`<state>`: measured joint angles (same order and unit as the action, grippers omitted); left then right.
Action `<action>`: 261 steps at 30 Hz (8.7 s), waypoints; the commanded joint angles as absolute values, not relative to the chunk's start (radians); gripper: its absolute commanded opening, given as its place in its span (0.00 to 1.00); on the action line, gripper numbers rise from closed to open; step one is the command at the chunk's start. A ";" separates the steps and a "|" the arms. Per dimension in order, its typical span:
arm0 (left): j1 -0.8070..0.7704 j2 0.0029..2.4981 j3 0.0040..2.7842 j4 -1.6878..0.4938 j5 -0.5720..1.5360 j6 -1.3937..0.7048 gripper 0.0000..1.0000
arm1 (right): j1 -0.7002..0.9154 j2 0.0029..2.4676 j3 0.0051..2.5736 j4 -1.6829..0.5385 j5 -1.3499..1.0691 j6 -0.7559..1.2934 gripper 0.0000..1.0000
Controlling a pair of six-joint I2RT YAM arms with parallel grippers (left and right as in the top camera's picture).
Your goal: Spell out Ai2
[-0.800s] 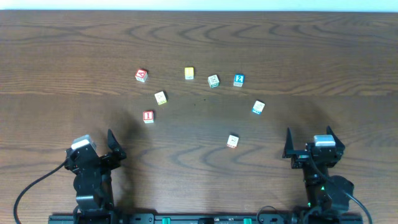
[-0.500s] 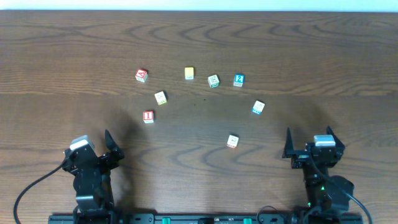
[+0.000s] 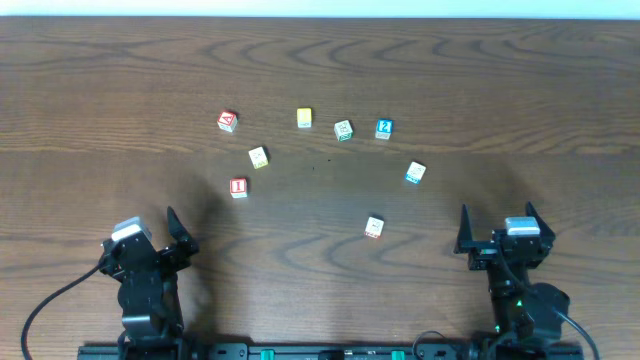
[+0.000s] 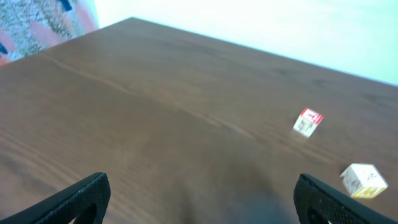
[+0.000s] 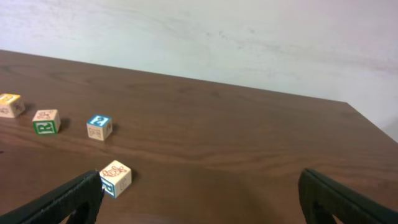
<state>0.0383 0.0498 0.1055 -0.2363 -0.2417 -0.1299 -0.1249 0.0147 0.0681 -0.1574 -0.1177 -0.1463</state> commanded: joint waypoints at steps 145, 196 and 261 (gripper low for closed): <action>-0.107 2.302 1.854 -0.838 -0.063 -1.264 0.39 | -0.115 1.376 1.410 -1.411 -0.153 0.273 0.99; -0.395 2.188 2.011 -1.137 -0.025 -0.340 0.13 | -0.115 1.376 1.410 -1.456 -0.154 0.273 0.99; -0.493 2.188 1.665 -0.788 0.027 -0.374 0.31 | -0.115 1.376 1.410 -1.459 -0.154 0.277 0.99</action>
